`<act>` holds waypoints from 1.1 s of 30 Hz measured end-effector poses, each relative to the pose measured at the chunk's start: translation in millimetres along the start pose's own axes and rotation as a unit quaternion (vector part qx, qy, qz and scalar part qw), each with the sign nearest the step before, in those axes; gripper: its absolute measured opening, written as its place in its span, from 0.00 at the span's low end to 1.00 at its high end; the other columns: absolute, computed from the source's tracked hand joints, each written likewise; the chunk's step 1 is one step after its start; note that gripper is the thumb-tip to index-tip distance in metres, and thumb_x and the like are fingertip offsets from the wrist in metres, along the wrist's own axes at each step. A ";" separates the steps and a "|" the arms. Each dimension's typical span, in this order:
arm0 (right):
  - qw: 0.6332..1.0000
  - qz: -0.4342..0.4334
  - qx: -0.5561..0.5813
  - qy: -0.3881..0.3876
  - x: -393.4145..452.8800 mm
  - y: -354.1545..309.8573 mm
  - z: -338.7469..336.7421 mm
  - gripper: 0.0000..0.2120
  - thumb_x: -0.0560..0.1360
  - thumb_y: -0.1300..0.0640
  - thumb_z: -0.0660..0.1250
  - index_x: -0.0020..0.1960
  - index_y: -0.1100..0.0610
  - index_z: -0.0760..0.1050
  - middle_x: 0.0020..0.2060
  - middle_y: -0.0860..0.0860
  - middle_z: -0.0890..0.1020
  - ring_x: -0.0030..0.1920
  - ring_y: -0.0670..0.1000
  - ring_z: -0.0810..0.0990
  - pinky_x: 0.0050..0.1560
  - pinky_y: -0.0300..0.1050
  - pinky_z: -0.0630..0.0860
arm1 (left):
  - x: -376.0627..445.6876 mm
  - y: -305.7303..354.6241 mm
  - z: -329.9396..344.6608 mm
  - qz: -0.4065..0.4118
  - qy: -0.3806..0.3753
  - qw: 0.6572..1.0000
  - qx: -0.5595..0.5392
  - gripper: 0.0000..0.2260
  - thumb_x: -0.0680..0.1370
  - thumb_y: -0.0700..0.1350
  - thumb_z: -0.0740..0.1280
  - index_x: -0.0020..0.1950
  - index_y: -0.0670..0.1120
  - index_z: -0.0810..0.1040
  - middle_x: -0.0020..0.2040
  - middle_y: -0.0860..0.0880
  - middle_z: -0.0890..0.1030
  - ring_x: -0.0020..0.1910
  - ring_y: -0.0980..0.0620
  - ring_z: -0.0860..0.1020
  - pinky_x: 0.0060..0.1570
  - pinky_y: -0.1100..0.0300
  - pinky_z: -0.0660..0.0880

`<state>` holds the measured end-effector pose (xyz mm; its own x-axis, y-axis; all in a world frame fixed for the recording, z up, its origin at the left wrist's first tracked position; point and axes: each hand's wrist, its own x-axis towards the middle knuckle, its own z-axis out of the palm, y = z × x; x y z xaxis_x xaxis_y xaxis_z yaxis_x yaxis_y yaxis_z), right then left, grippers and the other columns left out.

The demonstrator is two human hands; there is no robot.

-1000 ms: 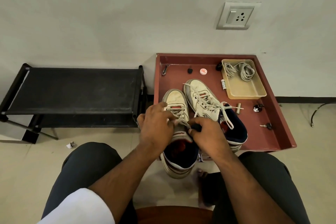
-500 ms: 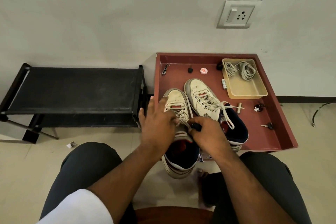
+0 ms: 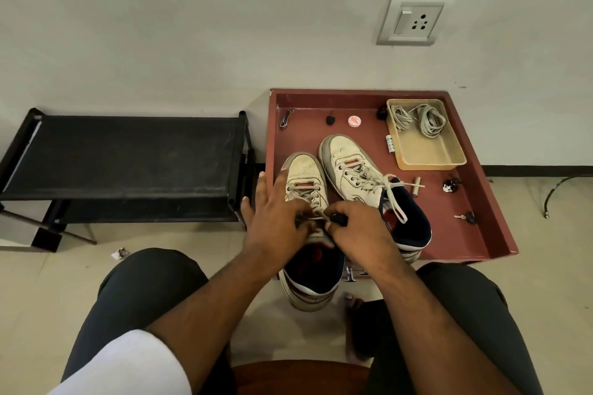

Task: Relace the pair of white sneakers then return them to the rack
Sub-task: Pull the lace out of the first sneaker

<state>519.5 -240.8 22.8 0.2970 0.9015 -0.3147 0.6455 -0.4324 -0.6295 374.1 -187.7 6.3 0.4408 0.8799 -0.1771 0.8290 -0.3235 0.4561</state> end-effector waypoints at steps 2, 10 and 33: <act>1.000 0.006 0.009 0.001 0.8 0.5 0.5 0.13 0.75 0.60 0.69 0.60 0.54 0.80 0.53 0.48 0.83 0.47 0.43 0.76 0.52 0.35 0.70 | 0.1 0.4 0.5 0.007 0.025 1.000 -0.018 0.08 0.78 0.49 0.68 0.56 0.57 0.82 0.80 0.54 0.52 0.79 0.46 0.41 0.75 0.36 0.42; 0.999 0.020 0.025 0.016 -0.5 0.4 1.1 0.10 0.73 0.52 0.73 0.54 0.53 0.82 0.44 0.45 0.79 0.47 0.46 0.79 0.50 0.39 0.72 | 17.6 -37.5 -34.6 -0.300 0.320 0.764 -0.473 0.06 0.82 0.43 0.63 0.58 0.51 0.72 0.62 0.45 0.75 0.48 0.56 0.76 0.44 0.63 0.75; 0.976 -0.039 0.097 0.192 10.5 2.0 -5.4 0.06 0.73 0.61 0.72 0.46 0.51 0.80 0.50 0.46 0.78 0.56 0.47 0.76 0.56 0.33 0.66 | -3.4 -19.7 -26.3 -0.093 -0.026 0.974 -0.205 0.08 0.81 0.40 0.60 0.49 0.51 0.77 0.48 0.47 0.81 0.38 0.50 0.80 0.34 0.57 0.79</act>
<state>527.7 -232.2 22.2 0.5174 0.8557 0.0059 0.5431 -0.3231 -0.7750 347.2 -175.2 20.8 0.3220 0.8881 -0.3278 0.6936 0.0143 0.7202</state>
